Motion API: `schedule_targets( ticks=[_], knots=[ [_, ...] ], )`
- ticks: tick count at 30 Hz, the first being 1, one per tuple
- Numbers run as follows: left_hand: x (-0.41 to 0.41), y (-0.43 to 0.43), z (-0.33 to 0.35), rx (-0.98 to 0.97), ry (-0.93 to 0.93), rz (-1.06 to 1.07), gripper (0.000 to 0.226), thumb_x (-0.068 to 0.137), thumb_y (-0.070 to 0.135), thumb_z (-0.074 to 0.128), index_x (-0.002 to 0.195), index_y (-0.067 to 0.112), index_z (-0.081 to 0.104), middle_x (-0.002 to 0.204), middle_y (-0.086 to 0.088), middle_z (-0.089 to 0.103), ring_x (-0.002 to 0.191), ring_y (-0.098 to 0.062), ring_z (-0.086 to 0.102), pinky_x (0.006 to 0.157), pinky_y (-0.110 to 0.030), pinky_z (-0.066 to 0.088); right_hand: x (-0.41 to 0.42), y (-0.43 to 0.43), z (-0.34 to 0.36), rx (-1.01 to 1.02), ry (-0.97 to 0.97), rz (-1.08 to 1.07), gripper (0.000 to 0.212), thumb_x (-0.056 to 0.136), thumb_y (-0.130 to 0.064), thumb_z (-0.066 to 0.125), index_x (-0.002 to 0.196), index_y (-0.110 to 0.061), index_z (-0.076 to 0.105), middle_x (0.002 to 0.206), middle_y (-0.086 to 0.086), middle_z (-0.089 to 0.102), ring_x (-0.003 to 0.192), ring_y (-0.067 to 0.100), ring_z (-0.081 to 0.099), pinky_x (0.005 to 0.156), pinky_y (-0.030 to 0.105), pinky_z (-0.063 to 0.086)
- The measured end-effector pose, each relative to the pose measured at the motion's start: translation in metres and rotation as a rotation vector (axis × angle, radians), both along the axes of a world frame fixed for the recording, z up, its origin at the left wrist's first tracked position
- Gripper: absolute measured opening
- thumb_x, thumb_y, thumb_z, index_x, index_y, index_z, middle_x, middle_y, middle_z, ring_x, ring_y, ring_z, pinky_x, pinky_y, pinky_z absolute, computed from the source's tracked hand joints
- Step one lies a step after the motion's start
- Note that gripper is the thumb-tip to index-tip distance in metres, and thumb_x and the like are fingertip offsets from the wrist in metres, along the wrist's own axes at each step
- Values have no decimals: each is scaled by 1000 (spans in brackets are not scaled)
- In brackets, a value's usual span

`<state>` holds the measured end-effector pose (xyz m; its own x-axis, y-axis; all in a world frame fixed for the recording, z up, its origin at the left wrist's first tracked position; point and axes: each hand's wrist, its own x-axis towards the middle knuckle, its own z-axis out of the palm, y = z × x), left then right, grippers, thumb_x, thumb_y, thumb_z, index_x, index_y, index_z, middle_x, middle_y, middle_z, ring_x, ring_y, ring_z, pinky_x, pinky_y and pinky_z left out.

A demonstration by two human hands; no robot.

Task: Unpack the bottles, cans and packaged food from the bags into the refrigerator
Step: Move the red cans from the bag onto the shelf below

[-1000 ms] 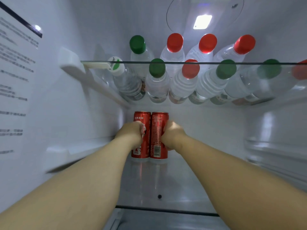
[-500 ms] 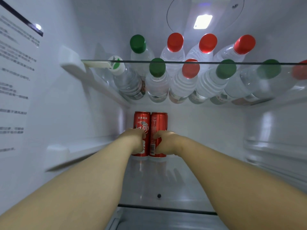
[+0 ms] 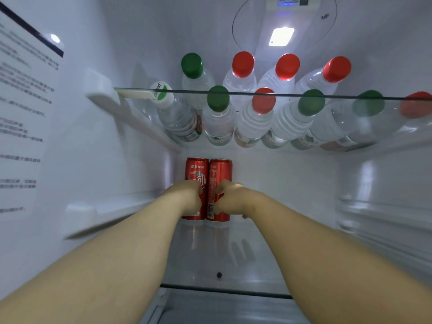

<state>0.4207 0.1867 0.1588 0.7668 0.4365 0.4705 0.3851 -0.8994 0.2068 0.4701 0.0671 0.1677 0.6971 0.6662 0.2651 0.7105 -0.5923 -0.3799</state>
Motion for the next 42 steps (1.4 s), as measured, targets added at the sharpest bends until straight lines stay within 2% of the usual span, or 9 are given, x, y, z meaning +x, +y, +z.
schedule_targets(
  ticks=[5, 9, 14, 22, 24, 27, 34, 39, 42],
  knots=[
    [-12, -10, 0, -10, -57, -21, 32, 92, 16, 51, 124, 15, 53, 124, -7, 55, 107, -24, 55, 76, -26, 44, -9, -7, 0, 57, 28, -11, 55, 87, -18, 58, 135, -12, 33, 123, 10, 47, 96, 22, 46, 75, 31, 41],
    [-31, -18, 1, -8, -115, 3, 27, 88, 14, 53, 115, 12, 57, 119, -9, 57, 103, -26, 56, 81, -30, 47, -22, -16, -3, 150, 50, -10, 58, 86, -17, 59, 137, -10, 32, 124, 11, 50, 107, 24, 50, 84, 30, 42],
    [-57, -39, 2, 13, -178, -24, 24, 83, 13, 54, 107, 11, 61, 110, -10, 62, 96, -26, 58, 79, -33, 49, -45, -39, -6, 187, -109, -30, 53, 84, -25, 56, 133, -14, 39, 127, 10, 50, 111, 27, 52, 94, 38, 46],
    [-113, -100, -17, 165, -394, -170, 25, 85, 21, 55, 109, 17, 61, 99, -2, 56, 87, -16, 51, 80, -32, 45, -104, -99, -28, 368, -254, 11, 33, 86, -30, 53, 118, -21, 49, 108, 0, 55, 106, 24, 52, 91, 42, 46],
    [-130, -114, -25, 193, -446, -222, 26, 86, 25, 54, 111, 21, 60, 100, 2, 55, 90, -15, 52, 80, -30, 44, -120, -114, -36, 531, -211, 79, 22, 85, -29, 55, 107, -26, 51, 97, -8, 52, 101, 18, 52, 89, 39, 46],
    [-155, -130, -41, 212, -528, -281, 26, 86, 29, 54, 111, 25, 59, 103, 7, 56, 93, -10, 51, 78, -25, 40, -140, -132, -56, 716, -177, 165, 16, 85, -27, 56, 99, -31, 49, 100, -11, 55, 95, 9, 51, 81, 28, 44],
    [-182, -148, -107, 180, -515, -256, 33, 82, 34, 50, 113, 24, 58, 100, 13, 50, 94, -6, 44, 79, -19, 29, -157, -156, -130, 804, -162, 200, 19, 84, -22, 59, 95, -36, 51, 96, -21, 56, 95, -2, 50, 77, 0, 34],
    [-183, -154, -160, 82, -485, -236, 28, 85, 25, 58, 113, 21, 61, 97, 15, 48, 92, -5, 45, 78, -18, 29, -162, -172, -183, 753, -163, 149, 12, 83, -37, 53, 94, -40, 50, 96, -27, 53, 97, -5, 46, 80, 2, 34],
    [-178, -156, -188, -4, -402, -202, 29, 86, 25, 57, 114, 20, 60, 102, 10, 51, 100, -13, 50, 79, -18, 29, -154, -174, -208, 623, -147, 84, 17, 84, -29, 56, 99, -36, 53, 96, -25, 48, 99, -3, 41, 81, 6, 33]
  ],
)
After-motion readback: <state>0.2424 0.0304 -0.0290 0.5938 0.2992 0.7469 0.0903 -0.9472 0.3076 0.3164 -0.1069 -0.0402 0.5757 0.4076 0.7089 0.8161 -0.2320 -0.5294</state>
